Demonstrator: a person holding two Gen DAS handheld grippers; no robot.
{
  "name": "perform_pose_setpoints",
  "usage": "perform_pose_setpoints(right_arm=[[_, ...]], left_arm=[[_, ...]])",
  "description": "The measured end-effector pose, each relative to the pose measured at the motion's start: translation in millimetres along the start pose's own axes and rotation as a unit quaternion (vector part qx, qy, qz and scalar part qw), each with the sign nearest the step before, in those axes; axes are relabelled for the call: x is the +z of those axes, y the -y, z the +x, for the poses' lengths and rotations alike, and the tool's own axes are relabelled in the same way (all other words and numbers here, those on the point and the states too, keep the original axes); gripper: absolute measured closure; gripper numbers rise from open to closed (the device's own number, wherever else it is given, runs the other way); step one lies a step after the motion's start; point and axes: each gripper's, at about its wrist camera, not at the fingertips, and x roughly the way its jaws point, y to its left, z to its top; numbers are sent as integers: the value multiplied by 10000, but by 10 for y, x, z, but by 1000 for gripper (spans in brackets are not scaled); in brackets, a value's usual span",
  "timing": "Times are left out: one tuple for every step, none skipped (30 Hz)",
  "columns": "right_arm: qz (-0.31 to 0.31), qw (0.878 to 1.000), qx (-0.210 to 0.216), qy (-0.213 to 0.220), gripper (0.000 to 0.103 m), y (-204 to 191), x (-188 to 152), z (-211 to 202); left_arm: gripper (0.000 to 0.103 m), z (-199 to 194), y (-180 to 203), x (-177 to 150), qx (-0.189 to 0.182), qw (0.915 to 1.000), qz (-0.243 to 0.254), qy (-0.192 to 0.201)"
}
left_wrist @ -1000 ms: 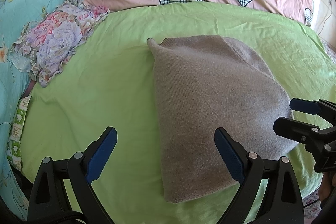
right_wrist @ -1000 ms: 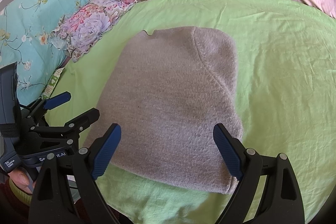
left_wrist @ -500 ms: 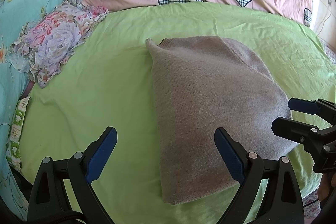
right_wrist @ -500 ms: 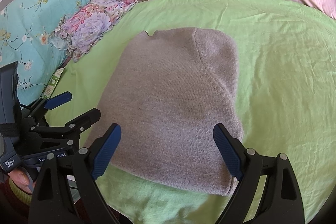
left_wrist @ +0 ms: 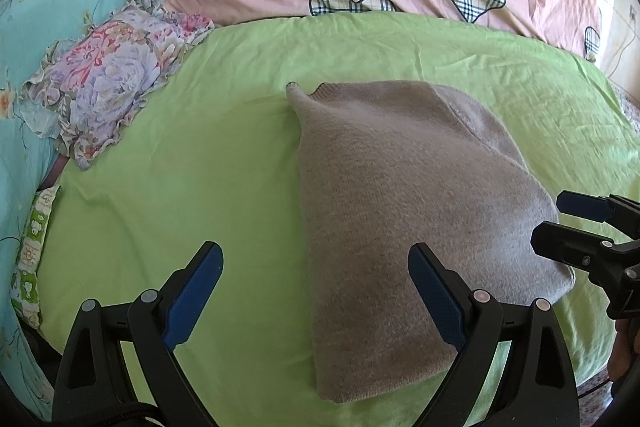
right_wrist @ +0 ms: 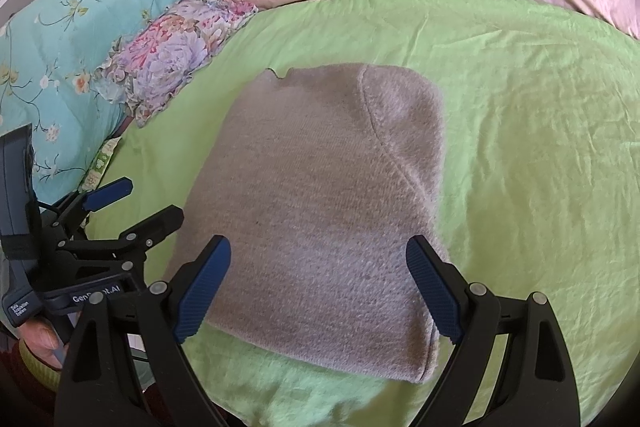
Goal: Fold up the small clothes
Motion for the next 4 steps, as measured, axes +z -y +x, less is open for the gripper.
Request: perform_pose_setpoints(right_arm=[[-10, 10000, 12, 7, 13, 0, 5, 11], [-17, 10000, 25, 5, 13, 15, -1, 21], [-7, 10000, 36, -15, 13, 27, -10, 45], [13, 10000, 47, -43, 13, 34, -14, 73]], left_arm=[[9, 14, 5, -4, 14, 10000, -4, -19], [9, 30, 10, -10, 18, 10000, -10, -46], [9, 44, 12, -17, 1, 10000, -21, -78], [9, 58, 14, -22, -32, 9999, -41, -115]])
